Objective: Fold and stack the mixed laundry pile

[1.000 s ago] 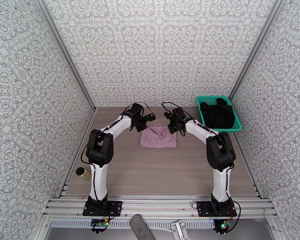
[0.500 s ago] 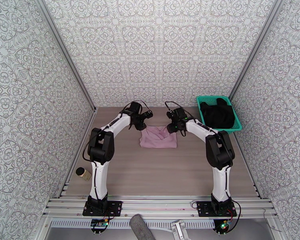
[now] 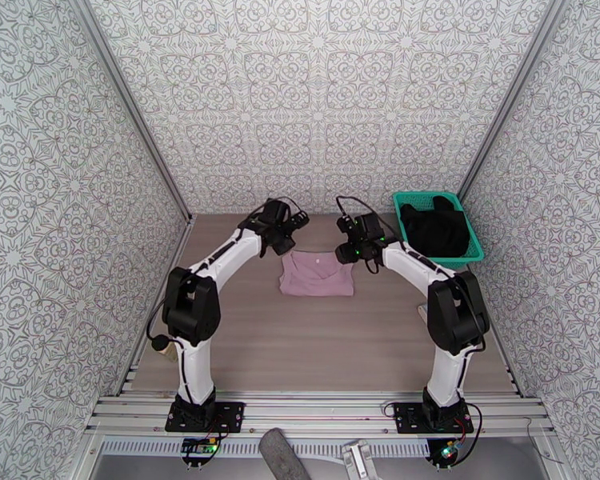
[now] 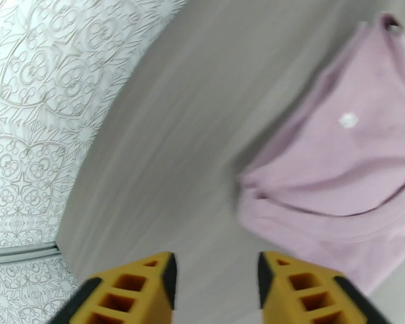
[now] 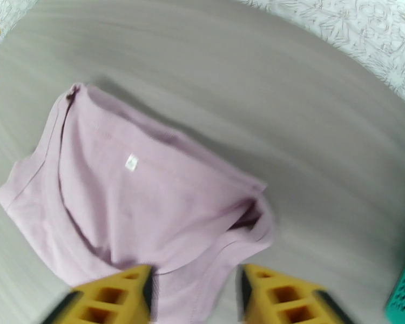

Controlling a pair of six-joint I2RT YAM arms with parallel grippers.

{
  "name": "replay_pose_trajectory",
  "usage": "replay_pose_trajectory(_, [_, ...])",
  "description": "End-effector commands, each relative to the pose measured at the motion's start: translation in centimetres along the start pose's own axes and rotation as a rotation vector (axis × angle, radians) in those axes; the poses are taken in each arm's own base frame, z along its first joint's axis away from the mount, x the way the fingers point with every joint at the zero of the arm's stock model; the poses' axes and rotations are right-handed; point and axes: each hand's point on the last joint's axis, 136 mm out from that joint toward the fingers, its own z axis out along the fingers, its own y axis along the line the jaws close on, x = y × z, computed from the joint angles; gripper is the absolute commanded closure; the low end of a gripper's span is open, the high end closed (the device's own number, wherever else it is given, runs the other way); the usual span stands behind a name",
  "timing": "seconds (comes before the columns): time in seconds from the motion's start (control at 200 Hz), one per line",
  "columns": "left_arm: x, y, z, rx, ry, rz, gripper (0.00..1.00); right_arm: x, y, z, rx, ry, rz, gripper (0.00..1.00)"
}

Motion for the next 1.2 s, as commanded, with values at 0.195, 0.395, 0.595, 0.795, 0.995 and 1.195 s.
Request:
replay_pose_trajectory(0.195, [3.4, -1.9, 6.3, 0.056, 0.115, -0.151, 0.92, 1.6, 1.8, 5.7, -0.176, 0.062, 0.094, 0.85])
replay_pose_trajectory(0.395, [6.0, -0.3, 8.9, 0.019, 0.161, -0.218, 0.94, 2.5, 1.5, 8.8, -0.184, 0.100, 0.153, 0.83])
replay_pose_trajectory(0.595, [6.5, 1.8, 9.2, -0.004, 0.161, -0.271, 0.95, 0.9, 1.4, 7.6, -0.168, 0.071, 0.135, 0.72])
replay_pose_trajectory(0.795, [1.8, 3.8, 1.5, -0.070, -0.014, -0.311, 0.93, -1.5, 1.9, 1.1, -0.123, 0.003, 0.138, 0.61])
replay_pose_trajectory(0.995, [-0.8, 1.0, -9.2, -0.096, -0.322, -0.361, 0.75, 1.8, 5.1, -5.0, -0.070, 0.067, 0.126, 0.54])
replay_pose_trajectory(1.195, [-0.3, -3.7, -17.5, 0.039, -0.497, -0.596, 0.27, 6.5, 6.3, -10.2, 0.004, 0.057, 0.120, 0.52])
